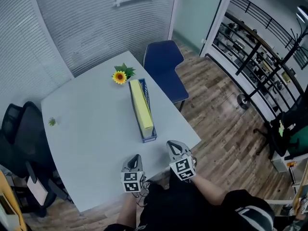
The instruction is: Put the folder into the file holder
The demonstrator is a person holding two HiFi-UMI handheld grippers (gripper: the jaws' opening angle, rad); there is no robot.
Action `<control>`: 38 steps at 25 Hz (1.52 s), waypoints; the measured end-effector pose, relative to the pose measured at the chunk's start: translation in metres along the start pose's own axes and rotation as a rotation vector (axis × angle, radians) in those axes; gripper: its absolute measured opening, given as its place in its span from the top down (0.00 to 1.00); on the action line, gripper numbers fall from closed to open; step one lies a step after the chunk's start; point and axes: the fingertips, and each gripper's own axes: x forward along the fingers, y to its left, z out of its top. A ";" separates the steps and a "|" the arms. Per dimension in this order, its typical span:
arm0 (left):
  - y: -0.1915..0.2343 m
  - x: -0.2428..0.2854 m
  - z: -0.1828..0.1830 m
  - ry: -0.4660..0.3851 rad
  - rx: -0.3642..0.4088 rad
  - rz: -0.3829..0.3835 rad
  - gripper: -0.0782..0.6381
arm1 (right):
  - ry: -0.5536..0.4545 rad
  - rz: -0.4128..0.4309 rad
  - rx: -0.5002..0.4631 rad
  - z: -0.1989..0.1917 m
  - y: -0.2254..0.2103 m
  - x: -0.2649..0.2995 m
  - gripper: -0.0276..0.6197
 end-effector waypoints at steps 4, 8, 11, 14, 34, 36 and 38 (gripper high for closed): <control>-0.006 -0.007 0.025 -0.049 0.021 -0.018 0.89 | -0.040 0.001 0.057 0.018 0.000 -0.009 0.95; -0.004 -0.011 0.058 -0.122 0.030 0.022 0.89 | -0.095 0.013 0.048 0.040 -0.002 -0.011 0.95; -0.004 -0.019 0.081 -0.186 0.022 0.066 0.89 | -0.151 0.008 0.067 0.064 -0.010 -0.016 0.95; -0.006 -0.029 0.105 -0.262 0.048 0.088 0.89 | -0.227 0.004 0.091 0.094 -0.019 -0.022 0.95; -0.012 -0.064 0.188 -0.481 0.116 0.151 0.90 | -0.420 -0.006 0.106 0.159 -0.045 -0.041 0.95; -0.013 -0.062 0.190 -0.479 0.118 0.153 0.90 | -0.419 -0.009 0.109 0.159 -0.049 -0.040 0.95; -0.015 -0.059 0.189 -0.472 0.125 0.155 0.90 | -0.412 -0.013 0.113 0.158 -0.051 -0.041 0.95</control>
